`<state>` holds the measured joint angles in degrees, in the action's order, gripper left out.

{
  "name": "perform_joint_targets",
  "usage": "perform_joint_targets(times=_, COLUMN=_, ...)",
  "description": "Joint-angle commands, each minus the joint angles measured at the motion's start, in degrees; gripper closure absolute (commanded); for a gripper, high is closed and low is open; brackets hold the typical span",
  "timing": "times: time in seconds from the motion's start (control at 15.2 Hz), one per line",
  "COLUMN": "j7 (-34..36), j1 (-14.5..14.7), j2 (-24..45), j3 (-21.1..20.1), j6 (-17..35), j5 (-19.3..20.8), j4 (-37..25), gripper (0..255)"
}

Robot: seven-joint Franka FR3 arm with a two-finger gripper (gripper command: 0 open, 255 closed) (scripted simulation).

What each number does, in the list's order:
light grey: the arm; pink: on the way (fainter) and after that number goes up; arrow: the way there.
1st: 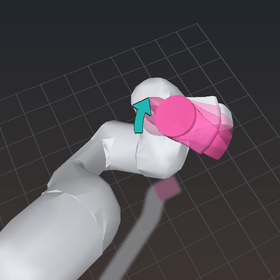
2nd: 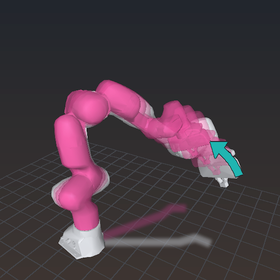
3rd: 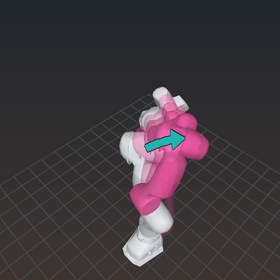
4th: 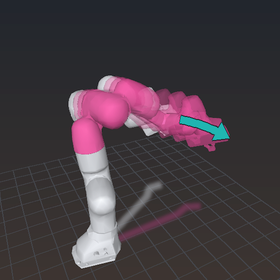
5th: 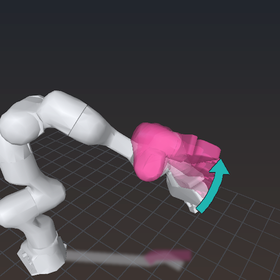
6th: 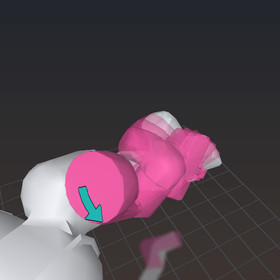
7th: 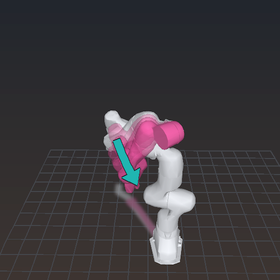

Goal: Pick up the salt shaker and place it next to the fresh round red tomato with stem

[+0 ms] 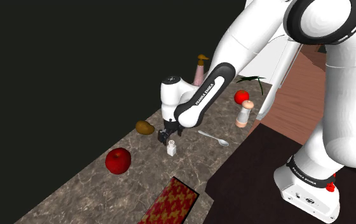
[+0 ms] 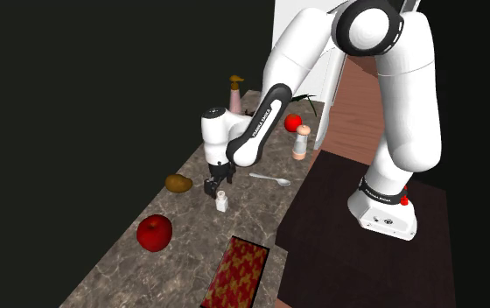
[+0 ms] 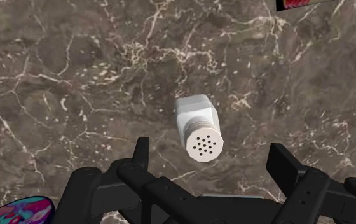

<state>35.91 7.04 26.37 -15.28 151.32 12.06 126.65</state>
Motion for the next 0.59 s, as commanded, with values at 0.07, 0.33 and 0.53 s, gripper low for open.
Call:
perform_joint_targets(times=0.07, j7=0.77, j1=0.76, j2=2.39, j3=0.91, j6=1.73, j5=1.04, j4=-0.64, gripper=0)
perform_joint_targets(times=0.33, j7=1.33, j1=1.37, j2=4.28, j3=1.67, j6=3.15, j5=1.81, j4=-1.12, gripper=0)
perform_joint_targets(times=0.53, j7=1.32, j1=1.37, j2=4.28, j3=1.67, j6=3.14, j5=1.81, j4=-1.12, gripper=0)
